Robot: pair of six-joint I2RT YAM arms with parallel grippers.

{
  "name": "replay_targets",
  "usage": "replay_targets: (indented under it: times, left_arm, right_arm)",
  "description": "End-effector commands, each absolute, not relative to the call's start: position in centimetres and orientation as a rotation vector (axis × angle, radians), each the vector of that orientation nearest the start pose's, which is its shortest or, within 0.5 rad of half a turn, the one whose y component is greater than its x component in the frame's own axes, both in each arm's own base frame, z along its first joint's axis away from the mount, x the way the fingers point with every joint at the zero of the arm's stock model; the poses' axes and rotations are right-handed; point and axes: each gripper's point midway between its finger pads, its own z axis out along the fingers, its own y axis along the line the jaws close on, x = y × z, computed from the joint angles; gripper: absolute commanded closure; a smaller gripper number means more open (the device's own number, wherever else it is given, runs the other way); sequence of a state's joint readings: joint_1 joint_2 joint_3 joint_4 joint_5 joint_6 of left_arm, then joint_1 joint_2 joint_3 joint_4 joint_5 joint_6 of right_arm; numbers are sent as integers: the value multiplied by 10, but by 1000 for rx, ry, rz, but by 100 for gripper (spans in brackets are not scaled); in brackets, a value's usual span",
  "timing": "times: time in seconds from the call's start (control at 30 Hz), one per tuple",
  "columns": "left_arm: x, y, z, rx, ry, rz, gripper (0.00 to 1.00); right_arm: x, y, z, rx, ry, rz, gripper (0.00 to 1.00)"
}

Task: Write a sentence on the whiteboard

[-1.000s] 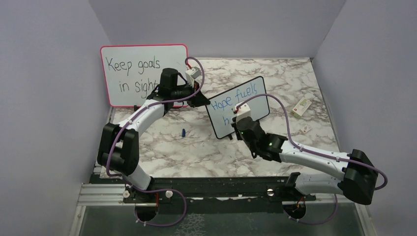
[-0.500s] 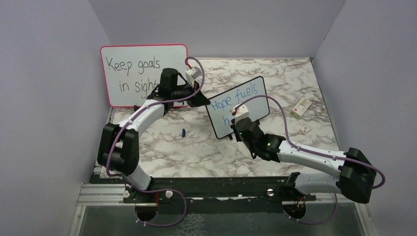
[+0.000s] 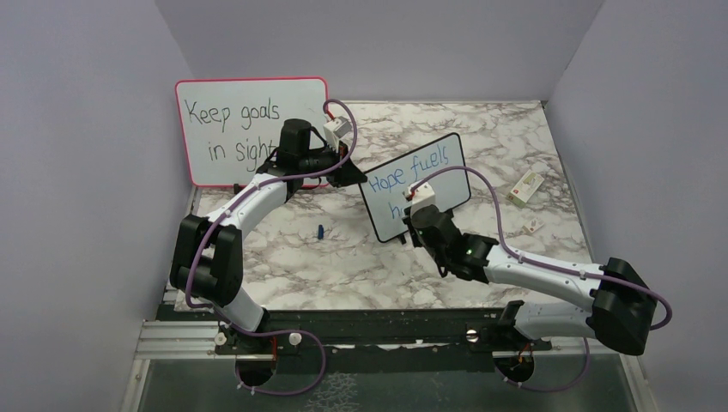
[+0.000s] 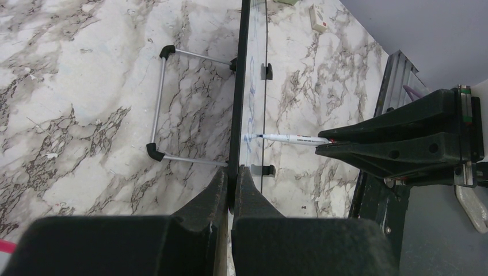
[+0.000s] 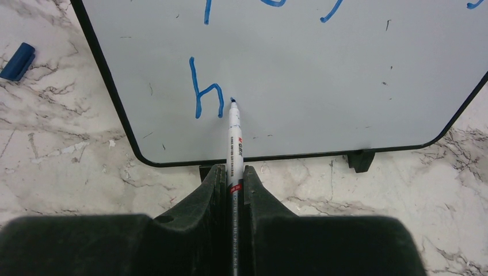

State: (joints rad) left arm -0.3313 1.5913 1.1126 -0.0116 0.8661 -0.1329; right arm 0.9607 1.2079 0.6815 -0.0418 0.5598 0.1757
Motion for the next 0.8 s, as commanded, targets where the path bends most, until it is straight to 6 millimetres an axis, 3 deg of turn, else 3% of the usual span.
replay_targets:
  times: [0.0, 0.3, 0.6, 0.77]
  left_arm:
    - [336, -264, 172, 758, 2029, -1147, 100]
    - [335, -264, 171, 757, 2032, -1148, 100]
    - [335, -264, 171, 758, 2031, -1152, 100]
    - [335, -264, 171, 757, 2032, -1152, 100]
  right_arm:
    - [272, 215, 133, -415, 1975, 68, 99]
    - [275, 209, 140, -390, 1959, 53, 99]
    - [280, 220, 157, -384, 1902, 115, 99]
    - [280, 228, 157, -416, 1903, 142, 99]
